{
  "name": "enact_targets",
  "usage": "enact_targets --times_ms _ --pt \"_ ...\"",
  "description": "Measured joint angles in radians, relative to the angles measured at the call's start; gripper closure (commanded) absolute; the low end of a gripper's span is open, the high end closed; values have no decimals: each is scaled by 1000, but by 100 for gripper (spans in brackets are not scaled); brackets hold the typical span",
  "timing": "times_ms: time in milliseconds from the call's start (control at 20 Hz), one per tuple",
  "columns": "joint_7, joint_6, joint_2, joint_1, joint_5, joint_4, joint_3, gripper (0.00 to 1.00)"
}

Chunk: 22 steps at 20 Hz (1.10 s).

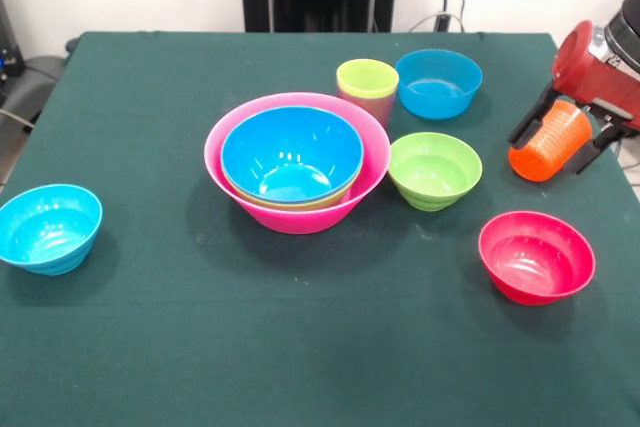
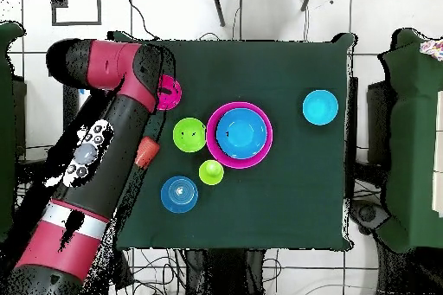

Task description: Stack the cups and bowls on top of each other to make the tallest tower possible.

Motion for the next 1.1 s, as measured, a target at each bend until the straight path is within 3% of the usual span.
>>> enact_targets --times_ms 650,1100 --pt "0 -104 -5 4 -3 73 73 0" --pt "0 -289 -29 12 -3 187 136 0"
